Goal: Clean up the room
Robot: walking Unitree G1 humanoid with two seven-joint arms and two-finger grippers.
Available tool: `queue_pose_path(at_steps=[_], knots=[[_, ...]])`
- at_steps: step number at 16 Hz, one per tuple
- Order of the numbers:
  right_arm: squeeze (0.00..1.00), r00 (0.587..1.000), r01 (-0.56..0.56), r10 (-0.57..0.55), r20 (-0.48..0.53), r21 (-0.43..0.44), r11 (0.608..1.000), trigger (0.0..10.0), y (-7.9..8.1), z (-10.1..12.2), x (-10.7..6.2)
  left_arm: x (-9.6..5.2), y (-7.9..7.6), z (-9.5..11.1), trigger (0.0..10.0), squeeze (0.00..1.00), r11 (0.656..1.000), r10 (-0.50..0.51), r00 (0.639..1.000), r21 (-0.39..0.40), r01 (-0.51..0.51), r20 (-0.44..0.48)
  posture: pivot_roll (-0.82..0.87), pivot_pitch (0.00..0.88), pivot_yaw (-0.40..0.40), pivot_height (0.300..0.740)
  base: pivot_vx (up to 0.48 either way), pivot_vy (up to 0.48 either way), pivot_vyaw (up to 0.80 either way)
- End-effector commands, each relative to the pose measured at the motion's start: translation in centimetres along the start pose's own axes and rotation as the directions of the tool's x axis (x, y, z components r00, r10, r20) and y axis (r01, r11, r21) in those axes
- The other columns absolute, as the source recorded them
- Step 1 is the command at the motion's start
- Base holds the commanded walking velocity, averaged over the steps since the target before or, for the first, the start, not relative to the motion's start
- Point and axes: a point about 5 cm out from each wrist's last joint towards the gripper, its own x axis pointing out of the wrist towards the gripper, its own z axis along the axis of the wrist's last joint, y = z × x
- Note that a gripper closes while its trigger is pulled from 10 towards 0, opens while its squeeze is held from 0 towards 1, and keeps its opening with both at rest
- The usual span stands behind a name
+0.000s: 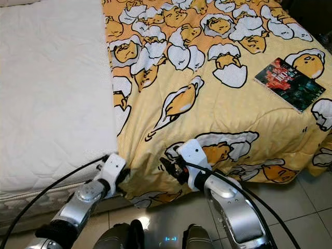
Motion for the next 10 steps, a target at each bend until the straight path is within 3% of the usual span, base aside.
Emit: queue_pose_path(at_steps=[1,2,3,4,5,8,10], knots=[[0.0,1.0,-0.012,0.012,0.01,-0.008,1.0,10.0,0.2,0.0,0.1,-0.9,1.3,-0.9,10.0,1.0,0.999,0.037,0.999,-0.037,-0.037,0.003,-0.13,0.156,0.103,0.74,0.0,0.0,0.0],[0.0,1.0,-0.008,0.008,0.014,-0.006,1.0,10.0,0.1,0.0,0.1,-1.8,2.2,-0.7,10.0,1.0,0.996,0.064,0.996,-0.06,-0.061,0.054,-0.13,0.141,0.099,0.74,0.0,0.0,0.0],[0.0,1.0,-0.004,0.004,0.016,-0.003,1.0,10.0,0.0,0.0,0.0,-2.8,2.8,-0.4,10.0,0.94,0.994,0.083,0.991,-0.078,-0.075,0.103,-0.12,0.126,0.095,0.74,0.0,0.0,0.0],[0.0,1.0,-0.003,0.003,0.016,-0.002,1.0,10.0,-0.1,-0.1,-0.1,-3.5,3.1,-0.2,10.0,0.38,0.994,0.086,0.988,-0.084,-0.076,0.13,-0.12,0.122,0.094,0.74,0.0,0.0,0.0],[0.0,1.0,0.007,-0.007,0.019,0.006,1.0,10.0,-0.3,-0.2,-0.4,-5.3,3.6,1.0,10.0,0.0,0.993,0.084,0.972,-0.097,-0.064,0.221,-0.11,0.099,0.085,0.74,0.0,0.0,0.0],[0.0,0.993,0.09,-0.095,0.073,0.075,0.993,10.0,-1.6,0.6,-1.1,-8.2,4.3,3.3,10.0,0.0,0.985,0.154,0.944,-0.125,-0.122,0.291,-0.09,0.049,0.048,0.74,0.0,0.0,0.0],[0.0,0.982,0.156,-0.165,0.095,0.093,0.983,10.0,-2.0,0.8,-1.4,-9.6,5.4,5.5,10.0,0.0,0.945,0.316,0.881,-0.195,-0.261,0.353,-0.08,0.028,0.03,0.74,0.0,0.0,0.0]])
